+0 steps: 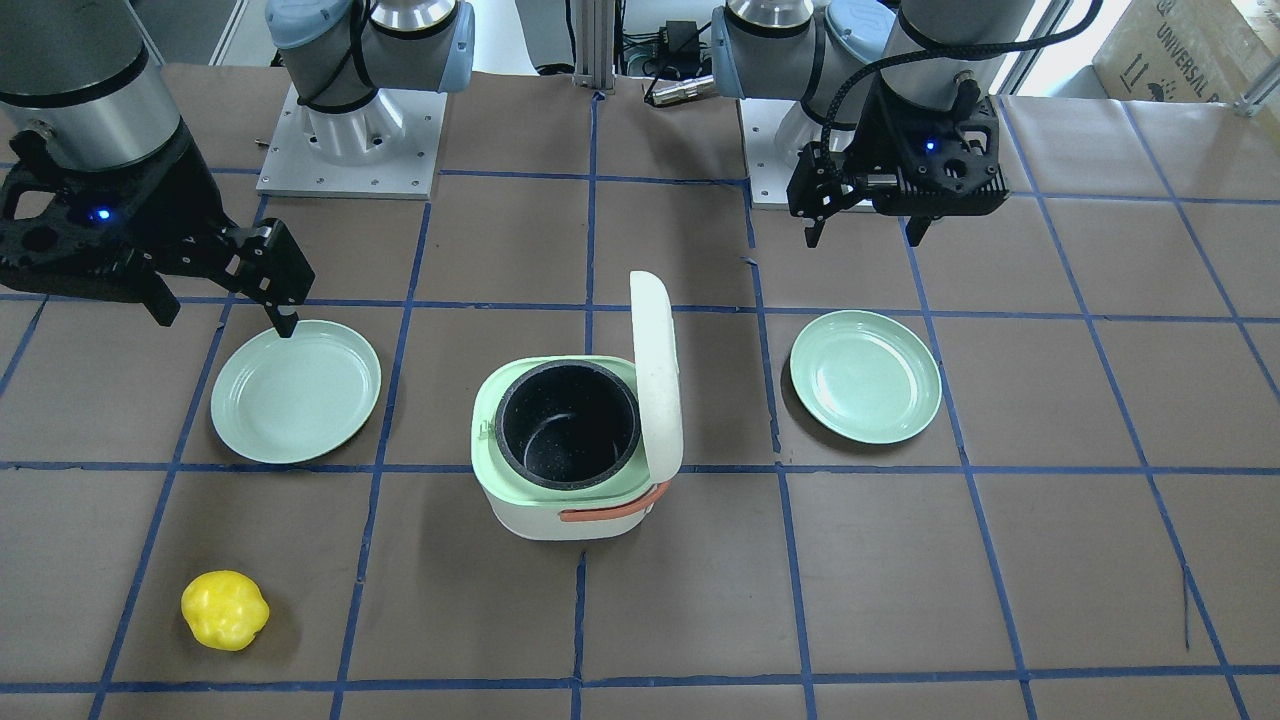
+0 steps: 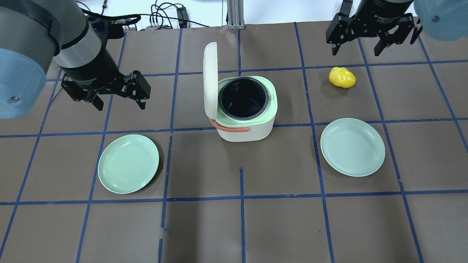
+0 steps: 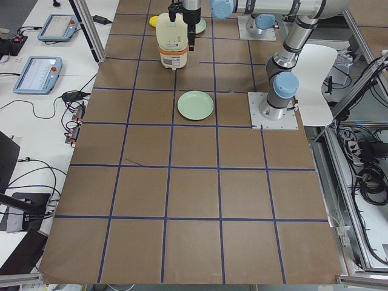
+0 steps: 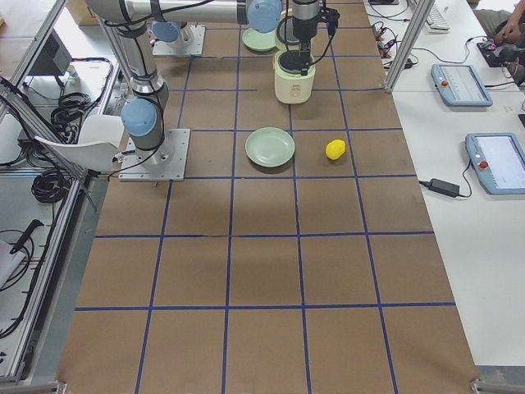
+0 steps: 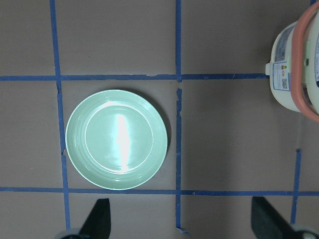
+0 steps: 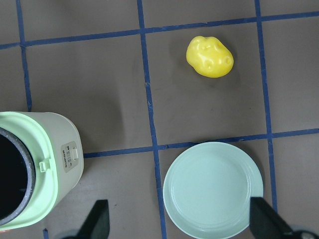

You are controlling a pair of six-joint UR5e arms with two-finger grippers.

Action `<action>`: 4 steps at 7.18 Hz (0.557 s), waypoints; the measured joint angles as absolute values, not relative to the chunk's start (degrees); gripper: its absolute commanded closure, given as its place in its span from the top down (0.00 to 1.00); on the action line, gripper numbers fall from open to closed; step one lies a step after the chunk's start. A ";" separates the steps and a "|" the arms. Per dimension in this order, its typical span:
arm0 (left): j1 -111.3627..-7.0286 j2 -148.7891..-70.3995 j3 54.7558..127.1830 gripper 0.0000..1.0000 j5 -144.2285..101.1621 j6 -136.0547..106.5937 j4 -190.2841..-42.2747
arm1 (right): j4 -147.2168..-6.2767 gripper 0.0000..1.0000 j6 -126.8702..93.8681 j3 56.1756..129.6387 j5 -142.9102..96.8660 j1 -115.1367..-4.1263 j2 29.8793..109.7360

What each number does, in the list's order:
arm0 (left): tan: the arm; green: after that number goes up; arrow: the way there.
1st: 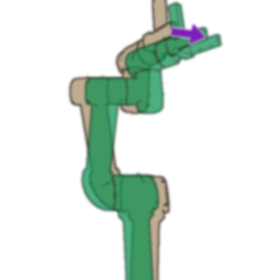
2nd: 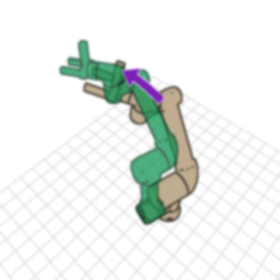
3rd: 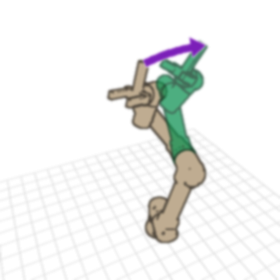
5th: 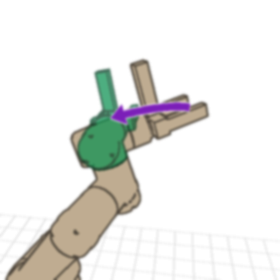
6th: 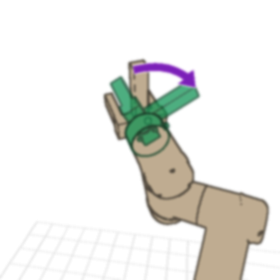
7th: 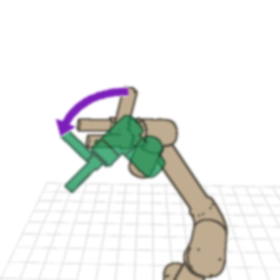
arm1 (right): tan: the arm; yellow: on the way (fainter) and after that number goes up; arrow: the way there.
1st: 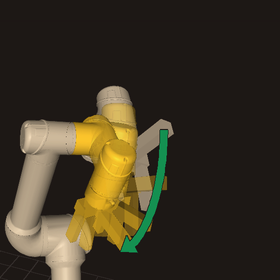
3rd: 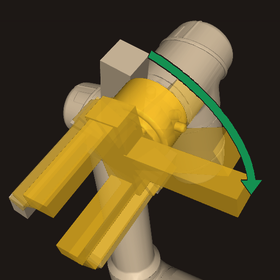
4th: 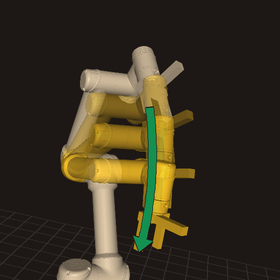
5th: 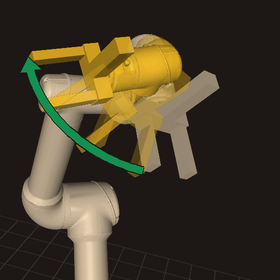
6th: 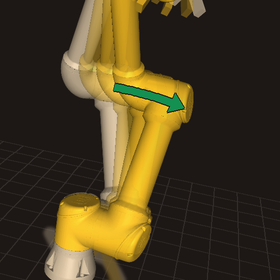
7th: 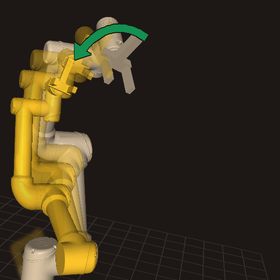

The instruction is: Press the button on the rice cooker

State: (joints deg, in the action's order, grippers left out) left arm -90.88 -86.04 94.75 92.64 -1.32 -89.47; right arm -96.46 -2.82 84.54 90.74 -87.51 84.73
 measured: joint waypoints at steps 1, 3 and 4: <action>-90.88 -86.04 94.75 1.00 92.64 -1.32 -89.47 | -96.47 1.00 -2.81 84.55 90.73 -87.53 84.75; -90.88 -86.05 94.75 1.00 92.64 -1.32 -89.47 | -96.13 1.00 -2.85 84.60 90.55 -87.56 84.79; -90.88 -86.04 94.75 1.00 92.64 -1.32 -89.47 | -95.80 1.00 -2.83 84.62 90.41 -87.60 84.80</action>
